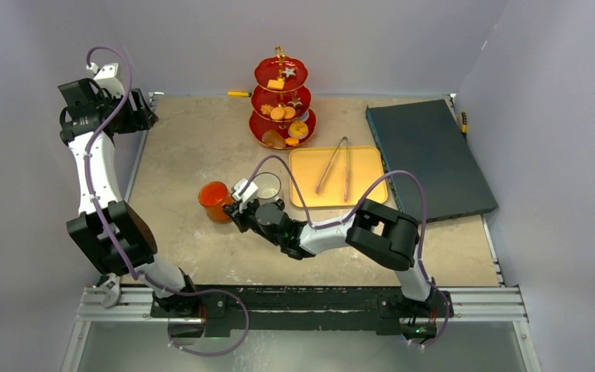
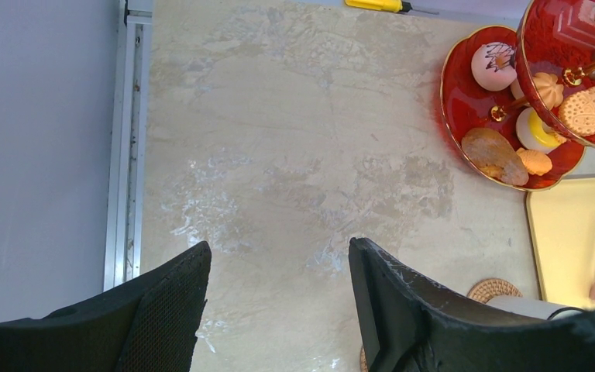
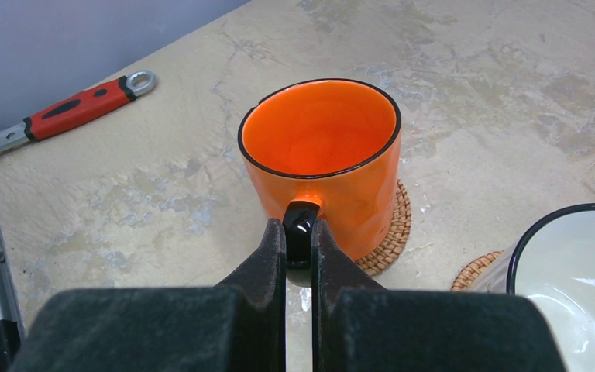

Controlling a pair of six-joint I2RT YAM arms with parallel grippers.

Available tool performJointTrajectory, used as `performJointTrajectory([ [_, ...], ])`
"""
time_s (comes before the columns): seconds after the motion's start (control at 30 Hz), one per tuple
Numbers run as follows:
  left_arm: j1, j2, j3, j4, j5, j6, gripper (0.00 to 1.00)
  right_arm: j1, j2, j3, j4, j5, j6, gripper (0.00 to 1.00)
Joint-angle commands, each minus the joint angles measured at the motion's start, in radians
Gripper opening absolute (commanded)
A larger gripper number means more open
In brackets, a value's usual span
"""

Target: Serve the afternoon tea

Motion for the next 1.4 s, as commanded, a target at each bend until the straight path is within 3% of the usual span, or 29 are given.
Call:
performJointTrajectory([
  [0.0,0.0,-0.036,-0.007,0.016,0.024,0.005,0.65,0.0,-0.027,-0.013,0.145,0.004,0.013,0.0],
  [0.23,-0.001,-0.031,-0.007,0.019,0.028,0.002,0.65,0.001,-0.021,-0.045,0.149,-0.027,0.021,0.0],
  [0.47,-0.002,-0.035,-0.015,0.018,0.045,0.002,0.65,0.004,-0.028,-0.062,0.142,-0.025,0.018,0.47],
  [0.6,-0.003,-0.038,-0.027,0.016,0.055,0.002,0.66,0.005,-0.051,-0.062,0.123,-0.007,0.011,0.61],
  [0.83,-0.004,-0.039,-0.067,0.042,0.093,-0.005,0.75,0.005,-0.185,-0.047,-0.007,0.011,0.006,0.97],
  [1.1,-0.087,-0.044,-0.22,0.167,0.051,0.014,0.9,-0.079,-0.467,-0.099,-0.254,0.104,0.021,0.98],
  [1.37,-0.237,-0.039,-0.513,0.458,-0.066,-0.005,0.97,-0.462,-0.772,-0.308,-0.496,0.182,0.133,0.98],
])
